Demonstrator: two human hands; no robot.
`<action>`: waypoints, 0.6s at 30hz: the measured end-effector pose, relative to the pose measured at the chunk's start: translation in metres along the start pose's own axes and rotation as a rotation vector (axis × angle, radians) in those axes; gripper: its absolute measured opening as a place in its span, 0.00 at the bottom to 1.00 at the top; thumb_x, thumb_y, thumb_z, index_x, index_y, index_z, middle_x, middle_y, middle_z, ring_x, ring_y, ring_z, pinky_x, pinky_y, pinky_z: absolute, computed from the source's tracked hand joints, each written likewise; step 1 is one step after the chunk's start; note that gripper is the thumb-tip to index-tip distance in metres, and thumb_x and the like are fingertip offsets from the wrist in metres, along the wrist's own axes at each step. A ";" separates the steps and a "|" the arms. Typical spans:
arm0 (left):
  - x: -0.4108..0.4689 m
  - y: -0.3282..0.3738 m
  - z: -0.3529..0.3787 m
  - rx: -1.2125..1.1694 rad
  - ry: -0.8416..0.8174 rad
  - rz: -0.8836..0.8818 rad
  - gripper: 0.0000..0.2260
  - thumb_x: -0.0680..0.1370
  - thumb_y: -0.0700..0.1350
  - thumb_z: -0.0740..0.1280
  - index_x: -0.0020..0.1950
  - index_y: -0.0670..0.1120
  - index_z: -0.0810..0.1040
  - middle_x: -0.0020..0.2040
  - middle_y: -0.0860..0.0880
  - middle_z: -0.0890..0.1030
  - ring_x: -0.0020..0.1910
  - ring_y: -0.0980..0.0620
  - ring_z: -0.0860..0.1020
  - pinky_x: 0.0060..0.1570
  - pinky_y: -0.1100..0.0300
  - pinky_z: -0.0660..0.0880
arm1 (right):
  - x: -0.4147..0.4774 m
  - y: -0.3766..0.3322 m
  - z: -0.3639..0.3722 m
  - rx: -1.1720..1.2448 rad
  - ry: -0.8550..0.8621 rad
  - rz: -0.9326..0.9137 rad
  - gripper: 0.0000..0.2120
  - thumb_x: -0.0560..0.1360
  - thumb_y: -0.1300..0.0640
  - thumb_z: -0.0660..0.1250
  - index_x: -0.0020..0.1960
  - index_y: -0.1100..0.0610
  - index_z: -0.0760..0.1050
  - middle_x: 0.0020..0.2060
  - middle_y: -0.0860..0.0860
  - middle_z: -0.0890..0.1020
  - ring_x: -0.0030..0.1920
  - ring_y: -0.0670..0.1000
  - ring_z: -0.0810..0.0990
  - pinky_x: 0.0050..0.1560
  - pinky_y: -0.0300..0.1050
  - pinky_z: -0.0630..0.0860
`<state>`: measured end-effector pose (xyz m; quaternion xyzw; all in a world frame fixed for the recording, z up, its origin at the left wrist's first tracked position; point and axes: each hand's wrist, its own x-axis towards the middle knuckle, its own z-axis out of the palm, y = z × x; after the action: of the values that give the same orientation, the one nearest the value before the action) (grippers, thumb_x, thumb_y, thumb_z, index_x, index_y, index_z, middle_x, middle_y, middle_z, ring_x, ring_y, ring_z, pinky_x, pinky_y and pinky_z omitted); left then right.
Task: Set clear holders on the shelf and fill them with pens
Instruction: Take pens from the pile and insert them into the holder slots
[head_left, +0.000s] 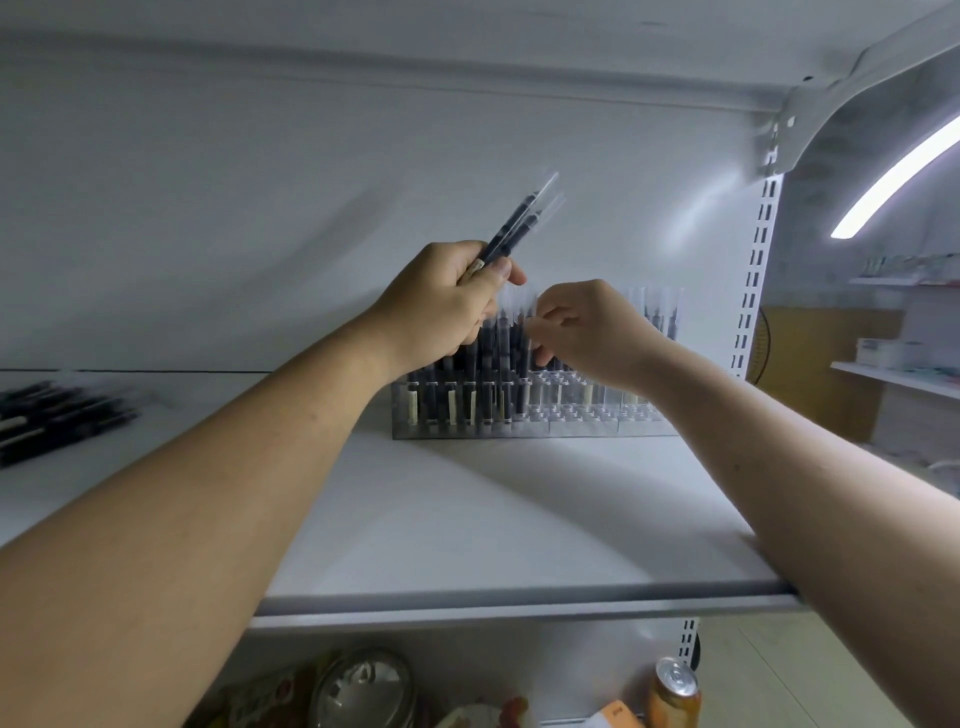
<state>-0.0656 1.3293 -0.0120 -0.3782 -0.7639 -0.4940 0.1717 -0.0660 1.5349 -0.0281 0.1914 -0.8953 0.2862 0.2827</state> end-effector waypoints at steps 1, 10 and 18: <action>0.000 0.000 0.000 0.008 0.000 0.002 0.12 0.88 0.44 0.58 0.61 0.39 0.78 0.34 0.48 0.68 0.24 0.58 0.65 0.24 0.67 0.64 | 0.000 0.001 -0.001 -0.001 0.031 -0.013 0.08 0.82 0.55 0.67 0.47 0.57 0.82 0.36 0.51 0.87 0.38 0.51 0.87 0.46 0.58 0.86; 0.002 -0.003 -0.001 0.063 0.008 0.001 0.13 0.88 0.46 0.60 0.58 0.41 0.81 0.34 0.48 0.71 0.26 0.56 0.68 0.26 0.66 0.67 | 0.003 -0.001 -0.013 0.233 0.279 -0.032 0.06 0.81 0.59 0.68 0.55 0.58 0.83 0.42 0.52 0.87 0.37 0.48 0.86 0.40 0.44 0.84; 0.001 -0.002 0.001 0.098 -0.040 0.005 0.14 0.88 0.48 0.60 0.56 0.41 0.82 0.34 0.46 0.72 0.26 0.55 0.69 0.27 0.65 0.67 | 0.001 -0.014 -0.017 0.884 0.139 0.006 0.07 0.82 0.58 0.69 0.52 0.63 0.81 0.46 0.56 0.84 0.42 0.53 0.82 0.39 0.45 0.73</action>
<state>-0.0672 1.3300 -0.0129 -0.3809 -0.7894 -0.4481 0.1759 -0.0532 1.5344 -0.0101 0.2715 -0.6664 0.6543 0.2325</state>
